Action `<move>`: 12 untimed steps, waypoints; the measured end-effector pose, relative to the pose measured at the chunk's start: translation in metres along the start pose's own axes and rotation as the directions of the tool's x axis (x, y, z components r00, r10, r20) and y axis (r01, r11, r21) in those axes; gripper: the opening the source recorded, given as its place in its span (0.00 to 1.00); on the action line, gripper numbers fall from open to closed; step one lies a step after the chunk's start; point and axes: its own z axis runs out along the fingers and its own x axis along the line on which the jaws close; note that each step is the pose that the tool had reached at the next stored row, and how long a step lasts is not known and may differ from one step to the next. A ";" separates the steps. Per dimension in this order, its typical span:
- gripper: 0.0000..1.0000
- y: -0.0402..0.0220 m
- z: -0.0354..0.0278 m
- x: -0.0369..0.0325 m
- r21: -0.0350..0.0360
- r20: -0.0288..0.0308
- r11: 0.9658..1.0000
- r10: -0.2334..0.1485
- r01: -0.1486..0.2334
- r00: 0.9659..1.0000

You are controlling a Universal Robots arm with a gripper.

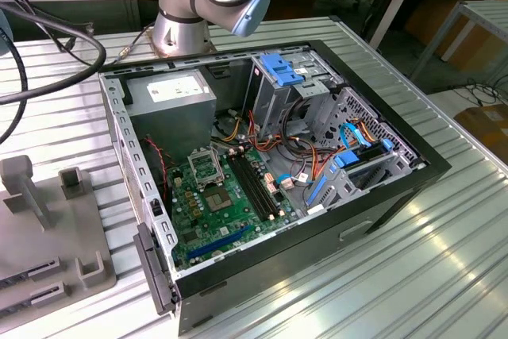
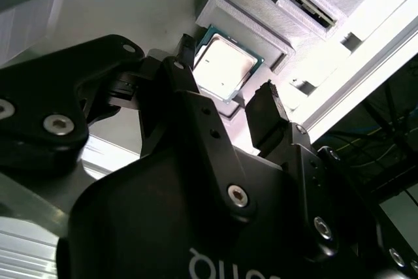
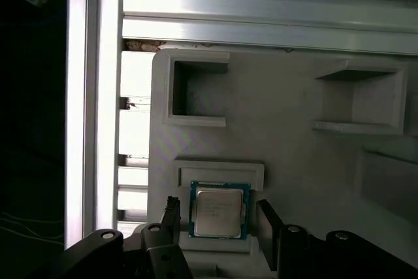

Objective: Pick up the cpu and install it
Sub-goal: 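Pick up the cpu and move it towards the insertion slot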

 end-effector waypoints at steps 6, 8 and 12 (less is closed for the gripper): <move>0.58 0.0004 0.0037 -0.0002 0.000 0.000 1.000 0.000 0.000 1.000; 0.58 0.0005 0.0044 -0.0003 0.000 0.000 1.000 0.000 0.000 1.000; 0.58 0.0007 0.0067 -0.0003 0.000 0.000 1.000 0.000 0.000 1.000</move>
